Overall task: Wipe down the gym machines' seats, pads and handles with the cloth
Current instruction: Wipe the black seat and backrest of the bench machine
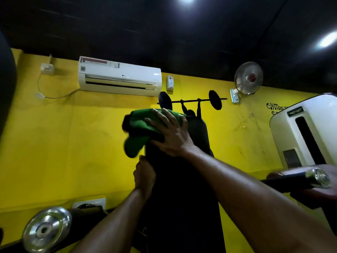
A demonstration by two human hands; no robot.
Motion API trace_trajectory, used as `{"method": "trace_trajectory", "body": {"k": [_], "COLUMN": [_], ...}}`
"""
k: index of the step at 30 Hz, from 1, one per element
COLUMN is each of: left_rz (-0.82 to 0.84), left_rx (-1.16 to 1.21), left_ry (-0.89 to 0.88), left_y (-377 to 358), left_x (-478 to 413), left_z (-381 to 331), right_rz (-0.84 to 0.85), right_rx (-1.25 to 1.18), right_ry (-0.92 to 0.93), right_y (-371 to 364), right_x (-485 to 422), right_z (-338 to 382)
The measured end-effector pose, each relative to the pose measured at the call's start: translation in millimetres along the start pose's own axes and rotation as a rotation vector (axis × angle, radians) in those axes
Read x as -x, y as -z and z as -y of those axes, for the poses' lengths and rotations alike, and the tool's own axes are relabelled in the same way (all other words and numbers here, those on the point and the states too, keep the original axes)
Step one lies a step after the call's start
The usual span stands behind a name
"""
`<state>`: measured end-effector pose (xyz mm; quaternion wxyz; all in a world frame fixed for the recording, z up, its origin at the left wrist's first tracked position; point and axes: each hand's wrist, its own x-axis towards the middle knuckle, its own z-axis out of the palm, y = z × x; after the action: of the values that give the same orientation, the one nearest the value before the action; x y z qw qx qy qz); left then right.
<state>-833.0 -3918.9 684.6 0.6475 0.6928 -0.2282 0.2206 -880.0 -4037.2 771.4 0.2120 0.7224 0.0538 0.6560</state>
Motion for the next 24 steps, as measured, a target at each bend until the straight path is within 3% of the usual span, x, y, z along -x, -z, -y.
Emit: {"method": "trace_trajectory", "body": {"k": [2, 7, 9, 12, 13, 18, 24], "left_rz": [-0.004, 0.007, 0.008, 0.004, 0.007, 0.015, 0.028], "left_rx": [0.011, 0.038, 0.052, 0.058, 0.028, -0.022, 0.061], "left_ry": [0.017, 0.033, 0.043, 0.063, 0.05, -0.007, 0.031], "left_y": [-1.2, -1.9, -0.8, -0.7, -0.1, -0.2, -0.2], "left_x": [-3.3, -5.6, -5.4, -4.5, -4.2, -5.5, -9.8], "left_z": [2.7, 3.8, 4.0, 2.0, 1.7, 6.6, 8.3], "right_rz": [0.069, 0.165, 0.151, 0.165, 0.189, 0.173, 0.053], "right_rx": [0.02, -0.055, -0.041, -0.103, -0.096, -0.113, -0.323], "right_ry": [-0.064, -0.545, -0.465, -0.176, -0.173, -0.599, -0.93], "right_y": [5.3, 26.9, 25.4, 24.5, 24.5, 34.2, 27.1], "right_x": [-6.0, -54.7, -53.4, -27.7, -21.5, -12.9, 11.7], "right_z": [-14.7, 0.8, -0.1, -20.7, -29.7, -37.9, -38.9]}}
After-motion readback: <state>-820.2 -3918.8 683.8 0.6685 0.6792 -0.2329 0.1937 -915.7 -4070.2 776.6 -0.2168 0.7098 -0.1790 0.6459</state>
